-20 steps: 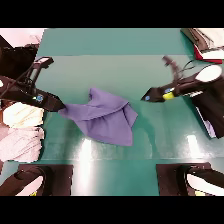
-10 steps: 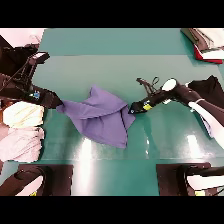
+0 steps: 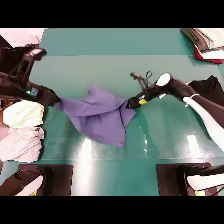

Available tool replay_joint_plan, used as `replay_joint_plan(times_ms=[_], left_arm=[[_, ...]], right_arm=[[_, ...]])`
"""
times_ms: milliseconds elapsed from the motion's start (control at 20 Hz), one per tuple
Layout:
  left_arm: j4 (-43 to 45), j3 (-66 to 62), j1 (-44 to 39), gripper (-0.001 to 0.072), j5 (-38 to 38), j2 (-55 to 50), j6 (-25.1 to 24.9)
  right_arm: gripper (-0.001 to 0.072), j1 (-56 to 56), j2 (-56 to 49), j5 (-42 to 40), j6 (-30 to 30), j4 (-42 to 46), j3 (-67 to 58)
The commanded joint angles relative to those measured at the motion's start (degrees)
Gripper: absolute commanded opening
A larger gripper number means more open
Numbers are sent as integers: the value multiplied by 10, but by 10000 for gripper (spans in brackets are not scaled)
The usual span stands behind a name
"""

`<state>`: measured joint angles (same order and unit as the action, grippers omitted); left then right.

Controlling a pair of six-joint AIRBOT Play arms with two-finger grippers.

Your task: Fold the shirts.

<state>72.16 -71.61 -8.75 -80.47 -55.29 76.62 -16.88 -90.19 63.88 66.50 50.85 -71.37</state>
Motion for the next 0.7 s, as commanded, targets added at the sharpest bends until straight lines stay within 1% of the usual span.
replay_joint_plan(times_ms=[0, 50, 100, 150, 450, 550, 650], left_arm=[[86, -89, 0, 23, 7, 0, 12], [114, -129, 0, 23, 6, 0, 13], [134, -169, 0, 23, 8, 0, 14], [146, -210, 0, 23, 12, 0, 14], [146, -431, 0, 23, 27, 0, 16], [142, -500, 0, 23, 37, 1, 32], [116, -546, 0, 23, 47, 2, 37]], right_arm=[[19, 37, 71, 8, 77, 98, -66], [19, 57, 99, 14, 117, 141, -97], [19, 76, 124, 23, 141, 169, -129], [19, 96, 149, 31, 150, 180, -162], [19, 177, 271, 31, 149, 183, -360], [19, 198, 307, 31, 149, 183, -423], [19, 222, 339, 31, 149, 183, -473]])
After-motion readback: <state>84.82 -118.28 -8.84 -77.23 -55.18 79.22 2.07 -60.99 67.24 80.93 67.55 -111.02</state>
